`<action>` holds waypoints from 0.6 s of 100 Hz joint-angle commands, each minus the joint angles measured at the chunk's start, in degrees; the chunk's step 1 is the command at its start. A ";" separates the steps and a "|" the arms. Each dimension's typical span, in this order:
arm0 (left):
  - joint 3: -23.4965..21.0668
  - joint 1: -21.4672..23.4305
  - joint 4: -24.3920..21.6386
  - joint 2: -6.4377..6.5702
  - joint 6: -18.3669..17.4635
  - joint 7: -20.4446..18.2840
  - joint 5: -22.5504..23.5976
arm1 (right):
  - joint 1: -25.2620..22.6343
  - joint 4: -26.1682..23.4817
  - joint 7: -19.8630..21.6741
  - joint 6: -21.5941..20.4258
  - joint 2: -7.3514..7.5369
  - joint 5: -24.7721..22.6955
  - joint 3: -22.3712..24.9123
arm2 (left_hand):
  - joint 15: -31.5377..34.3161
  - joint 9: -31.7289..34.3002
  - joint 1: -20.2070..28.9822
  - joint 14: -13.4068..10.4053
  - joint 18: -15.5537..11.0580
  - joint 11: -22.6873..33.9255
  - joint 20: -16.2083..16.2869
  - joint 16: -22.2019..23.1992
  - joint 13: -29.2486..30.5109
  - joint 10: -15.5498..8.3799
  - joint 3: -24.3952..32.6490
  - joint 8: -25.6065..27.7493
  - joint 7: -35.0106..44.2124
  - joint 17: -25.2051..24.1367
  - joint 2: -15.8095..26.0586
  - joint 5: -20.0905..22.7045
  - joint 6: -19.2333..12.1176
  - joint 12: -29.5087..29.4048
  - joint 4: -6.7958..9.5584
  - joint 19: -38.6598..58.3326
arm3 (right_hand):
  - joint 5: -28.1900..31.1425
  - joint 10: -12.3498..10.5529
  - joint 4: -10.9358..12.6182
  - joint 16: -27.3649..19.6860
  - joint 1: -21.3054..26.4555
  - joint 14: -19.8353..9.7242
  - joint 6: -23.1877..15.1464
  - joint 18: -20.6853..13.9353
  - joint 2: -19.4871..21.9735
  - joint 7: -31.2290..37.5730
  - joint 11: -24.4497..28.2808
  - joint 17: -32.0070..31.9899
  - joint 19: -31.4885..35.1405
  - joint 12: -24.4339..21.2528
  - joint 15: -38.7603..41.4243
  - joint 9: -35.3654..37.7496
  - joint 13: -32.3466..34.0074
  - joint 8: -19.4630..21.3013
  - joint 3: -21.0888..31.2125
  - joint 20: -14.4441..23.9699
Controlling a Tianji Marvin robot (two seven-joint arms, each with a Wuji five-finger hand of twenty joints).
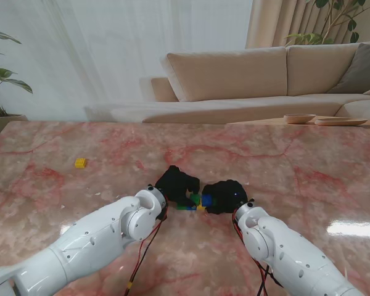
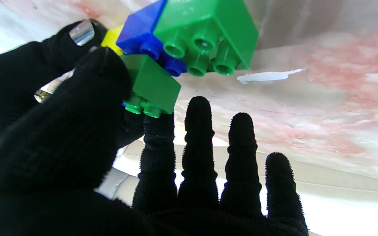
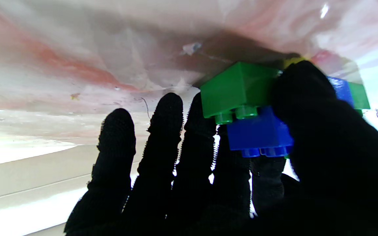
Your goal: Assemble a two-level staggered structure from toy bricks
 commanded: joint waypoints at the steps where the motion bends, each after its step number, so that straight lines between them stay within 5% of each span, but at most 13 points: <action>1: 0.00 0.24 0.20 -0.31 -0.11 0.16 -0.13 | -0.55 0.88 1.02 0.10 -0.04 0.14 -0.31 | -0.50 0.63 -0.41 1.14 0.52 0.90 -0.54 0.88 0.76 0.17 1.23 2.68 3.45 -1.33 3.67 5.49 -2.93 -0.65 0.47 0.01 | 3.59 -1.05 -0.79 1.42 2.69 -1.20 -6.40 0.24 1.56 3.90 -0.51 -0.24 1.23 -0.54 0.71 2.34 2.22 0.38 4.49 0.66; 60: 1.85 -1.01 2.65 -1.07 -1.02 1.01 0.04 | -0.69 0.58 1.32 0.01 0.12 -0.28 -0.20 | -0.43 0.04 -1.58 1.07 0.52 1.14 -0.60 0.96 0.59 -0.10 -0.21 3.35 3.72 -1.29 3.68 4.43 -3.10 -0.68 0.43 -0.09 | 3.64 -1.06 -0.82 1.47 2.64 -1.20 -6.44 0.24 1.55 3.90 -0.53 -0.24 1.22 -0.43 0.71 2.41 2.22 0.42 4.55 0.68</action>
